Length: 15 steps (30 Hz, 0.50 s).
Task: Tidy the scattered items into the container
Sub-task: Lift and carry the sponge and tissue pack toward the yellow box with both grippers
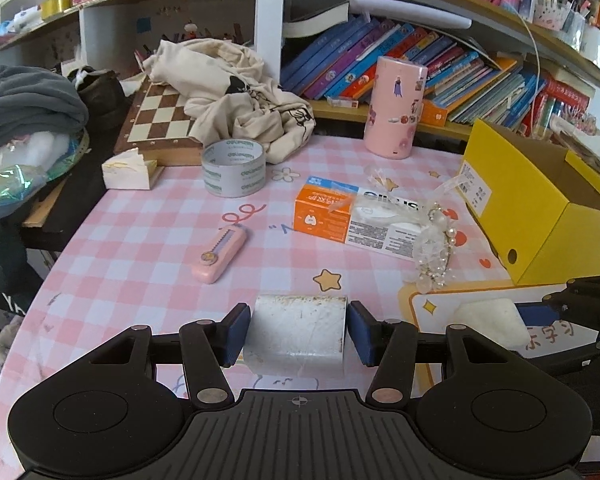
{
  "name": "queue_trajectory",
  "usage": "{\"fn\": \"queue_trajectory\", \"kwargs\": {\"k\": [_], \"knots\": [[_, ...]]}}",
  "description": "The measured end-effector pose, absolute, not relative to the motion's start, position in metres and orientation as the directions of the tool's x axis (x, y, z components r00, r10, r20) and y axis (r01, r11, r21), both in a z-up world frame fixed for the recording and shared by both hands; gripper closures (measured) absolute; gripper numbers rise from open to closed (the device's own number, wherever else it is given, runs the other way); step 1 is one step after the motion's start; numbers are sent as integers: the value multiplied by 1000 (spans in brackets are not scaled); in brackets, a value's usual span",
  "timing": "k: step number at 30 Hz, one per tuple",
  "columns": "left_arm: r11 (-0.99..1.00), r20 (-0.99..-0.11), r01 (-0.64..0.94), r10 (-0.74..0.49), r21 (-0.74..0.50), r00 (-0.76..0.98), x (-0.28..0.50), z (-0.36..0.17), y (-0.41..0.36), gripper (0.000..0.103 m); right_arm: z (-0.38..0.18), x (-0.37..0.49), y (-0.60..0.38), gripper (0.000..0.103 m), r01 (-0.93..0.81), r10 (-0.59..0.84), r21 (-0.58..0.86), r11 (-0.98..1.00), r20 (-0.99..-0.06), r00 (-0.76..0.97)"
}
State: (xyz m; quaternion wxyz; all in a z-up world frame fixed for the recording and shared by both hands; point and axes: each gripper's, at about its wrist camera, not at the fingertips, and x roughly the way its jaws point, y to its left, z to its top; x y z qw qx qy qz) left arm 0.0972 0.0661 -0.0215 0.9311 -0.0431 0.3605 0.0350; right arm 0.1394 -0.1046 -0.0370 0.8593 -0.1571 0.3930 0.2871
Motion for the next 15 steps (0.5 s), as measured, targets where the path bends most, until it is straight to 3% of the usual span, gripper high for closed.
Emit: {"fn": "queue_trajectory", "kwargs": {"k": [15], "knots": [[994,-637,-86,23,-69,771,61,-8,68,51,-24,109,-106,55,-601,370,-56,797,-741,561]]}}
